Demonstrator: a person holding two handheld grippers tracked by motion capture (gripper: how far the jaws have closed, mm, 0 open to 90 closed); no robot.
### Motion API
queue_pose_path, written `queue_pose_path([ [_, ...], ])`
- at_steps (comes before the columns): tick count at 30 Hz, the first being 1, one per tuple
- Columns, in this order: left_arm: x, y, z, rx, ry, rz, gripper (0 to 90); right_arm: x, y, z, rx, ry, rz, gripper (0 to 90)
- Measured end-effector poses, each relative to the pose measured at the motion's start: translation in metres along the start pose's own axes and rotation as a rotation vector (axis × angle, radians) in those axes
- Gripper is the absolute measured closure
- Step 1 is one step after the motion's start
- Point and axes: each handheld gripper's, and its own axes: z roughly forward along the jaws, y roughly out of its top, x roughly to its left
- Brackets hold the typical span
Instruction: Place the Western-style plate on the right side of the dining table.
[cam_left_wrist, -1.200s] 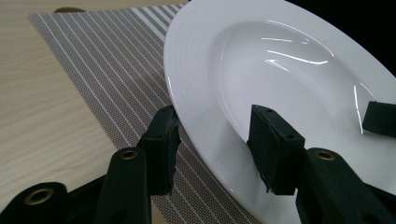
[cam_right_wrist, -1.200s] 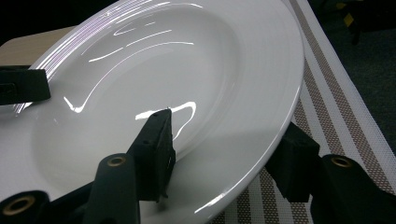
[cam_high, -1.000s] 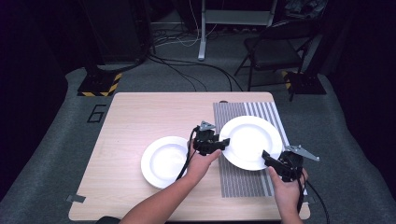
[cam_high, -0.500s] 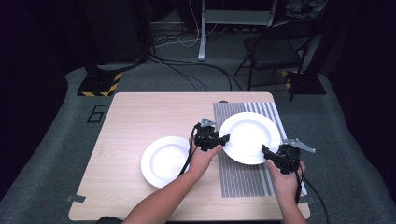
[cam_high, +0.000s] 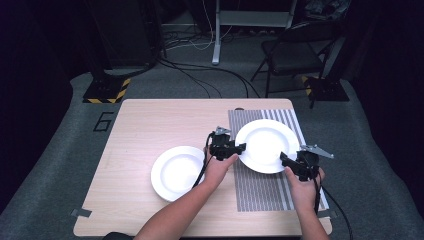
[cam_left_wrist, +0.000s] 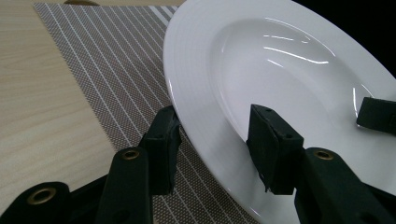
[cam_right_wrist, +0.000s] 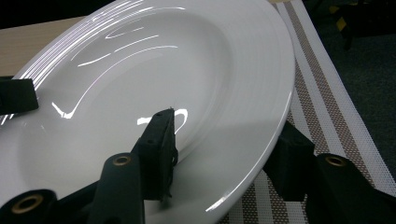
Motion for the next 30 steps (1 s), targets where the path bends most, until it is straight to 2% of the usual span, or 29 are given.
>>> queue_pose_path([
  [11,-0.002,-0.005,0.008,0.020,0.009,0.012,54.3,-0.006,-0.008,0.008,0.013,-0.019,0.017,47.9],
  [17,-0.005,-0.009,0.012,0.031,-0.001,0.008,54.3,-0.012,-0.013,0.009,0.020,-0.022,0.033,47.9],
  [30,-0.007,-0.019,0.023,0.042,-0.005,0.005,54.5,-0.021,-0.024,0.014,0.035,-0.036,0.026,47.7],
])
